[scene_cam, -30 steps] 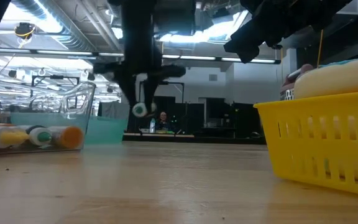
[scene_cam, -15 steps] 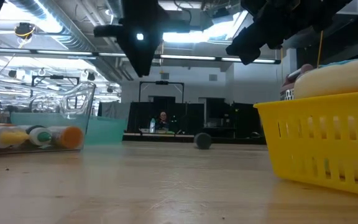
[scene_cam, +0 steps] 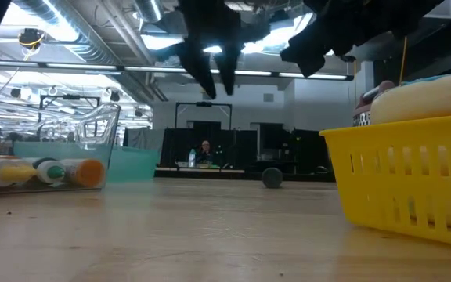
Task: Pick & Place Food Item
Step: Put the green food coloring bottle into the transparent bin, then return to Home Position
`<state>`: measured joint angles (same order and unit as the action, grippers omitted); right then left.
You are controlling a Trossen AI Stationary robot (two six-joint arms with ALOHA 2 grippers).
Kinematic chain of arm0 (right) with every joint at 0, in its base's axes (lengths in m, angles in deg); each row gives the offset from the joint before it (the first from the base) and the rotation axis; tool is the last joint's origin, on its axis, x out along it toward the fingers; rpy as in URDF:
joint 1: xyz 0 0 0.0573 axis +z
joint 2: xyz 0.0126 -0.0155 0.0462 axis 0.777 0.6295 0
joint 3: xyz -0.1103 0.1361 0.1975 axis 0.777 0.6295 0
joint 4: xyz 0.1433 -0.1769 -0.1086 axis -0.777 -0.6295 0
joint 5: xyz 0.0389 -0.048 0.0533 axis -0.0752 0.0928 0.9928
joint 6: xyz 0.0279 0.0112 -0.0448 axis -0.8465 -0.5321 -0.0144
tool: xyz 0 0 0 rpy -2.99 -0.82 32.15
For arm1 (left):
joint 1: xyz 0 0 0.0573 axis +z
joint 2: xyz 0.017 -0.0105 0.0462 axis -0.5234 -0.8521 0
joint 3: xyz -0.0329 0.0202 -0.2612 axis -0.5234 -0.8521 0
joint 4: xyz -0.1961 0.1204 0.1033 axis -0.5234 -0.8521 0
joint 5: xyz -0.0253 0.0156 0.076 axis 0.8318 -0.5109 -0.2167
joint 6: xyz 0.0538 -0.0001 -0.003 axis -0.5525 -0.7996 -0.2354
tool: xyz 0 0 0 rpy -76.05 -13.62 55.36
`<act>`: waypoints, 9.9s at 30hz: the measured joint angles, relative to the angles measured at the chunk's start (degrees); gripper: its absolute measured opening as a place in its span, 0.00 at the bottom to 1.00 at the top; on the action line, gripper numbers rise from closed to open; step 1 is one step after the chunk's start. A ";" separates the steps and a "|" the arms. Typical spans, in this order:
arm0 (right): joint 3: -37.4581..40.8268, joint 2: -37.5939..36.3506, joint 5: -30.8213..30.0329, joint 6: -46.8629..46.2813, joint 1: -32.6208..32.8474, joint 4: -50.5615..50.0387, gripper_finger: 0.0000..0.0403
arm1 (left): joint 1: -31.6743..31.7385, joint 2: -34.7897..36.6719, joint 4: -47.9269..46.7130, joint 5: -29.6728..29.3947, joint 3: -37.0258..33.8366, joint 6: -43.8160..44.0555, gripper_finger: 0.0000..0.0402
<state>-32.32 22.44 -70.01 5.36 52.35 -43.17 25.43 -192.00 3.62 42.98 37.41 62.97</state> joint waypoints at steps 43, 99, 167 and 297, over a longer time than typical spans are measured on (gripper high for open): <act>0.00 -34.01 -24.24 -3.50 11.23 -28.42 0.42 | 13.91 -18.85 37.06 16.10 0.02 -11.60 0.57; 0.00 -33.98 -22.58 -3.67 11.23 -26.10 0.42 | -16.55 2.45 -24.15 6.47 3.56 16.42 0.24; -0.01 -30.75 -18.64 -2.76 11.23 -20.55 0.42 | -33.77 12.34 -22.17 -18.15 -21.31 47.23 0.60; 40.68 -70.57 -13.05 -3.59 57.99 -2.33 0.42 | -60.11 71.80 97.56 -0.31 -97.37 -58.49 0.54</act>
<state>8.35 -48.13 -83.06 1.77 110.34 -45.50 -34.68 -120.21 101.18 42.67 -59.96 4.48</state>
